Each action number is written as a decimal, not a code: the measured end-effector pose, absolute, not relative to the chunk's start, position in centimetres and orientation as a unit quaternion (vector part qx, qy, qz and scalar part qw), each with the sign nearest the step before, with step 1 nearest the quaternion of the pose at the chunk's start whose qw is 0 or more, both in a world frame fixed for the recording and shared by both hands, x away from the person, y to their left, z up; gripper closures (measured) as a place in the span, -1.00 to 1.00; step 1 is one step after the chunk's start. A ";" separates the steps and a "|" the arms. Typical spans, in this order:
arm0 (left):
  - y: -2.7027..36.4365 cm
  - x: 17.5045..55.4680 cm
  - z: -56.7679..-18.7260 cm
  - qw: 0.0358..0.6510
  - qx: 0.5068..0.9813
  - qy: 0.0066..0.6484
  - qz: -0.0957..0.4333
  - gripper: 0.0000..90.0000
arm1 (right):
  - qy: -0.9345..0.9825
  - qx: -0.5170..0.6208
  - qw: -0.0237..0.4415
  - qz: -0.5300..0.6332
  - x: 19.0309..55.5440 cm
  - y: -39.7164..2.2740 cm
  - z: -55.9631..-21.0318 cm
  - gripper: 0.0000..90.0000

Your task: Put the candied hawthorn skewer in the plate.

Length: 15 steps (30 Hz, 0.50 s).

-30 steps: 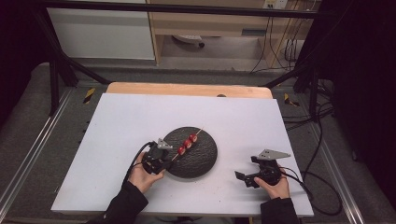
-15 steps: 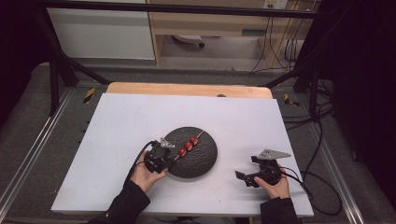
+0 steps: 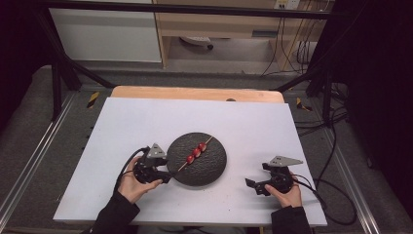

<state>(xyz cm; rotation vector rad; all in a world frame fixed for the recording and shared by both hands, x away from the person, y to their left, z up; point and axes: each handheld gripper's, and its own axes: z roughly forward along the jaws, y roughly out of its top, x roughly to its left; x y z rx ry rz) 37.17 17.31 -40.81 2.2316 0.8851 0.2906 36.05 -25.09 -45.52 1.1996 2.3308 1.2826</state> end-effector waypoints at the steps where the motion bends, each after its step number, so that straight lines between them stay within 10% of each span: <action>1: 17.8 37.1 -40.9 0.356 0.862 0.344 0.108 -0.23 | 0.794 0.408 0.111 0.437 36.1 -25.1 -45.5 -0.98; 15: 23.8 35.8 -42.7 0.394 0.836 0.366 0.106 -0.78 | 0.796 0.408 0.108 0.434 36.0 -25.0 -45.6 -0.99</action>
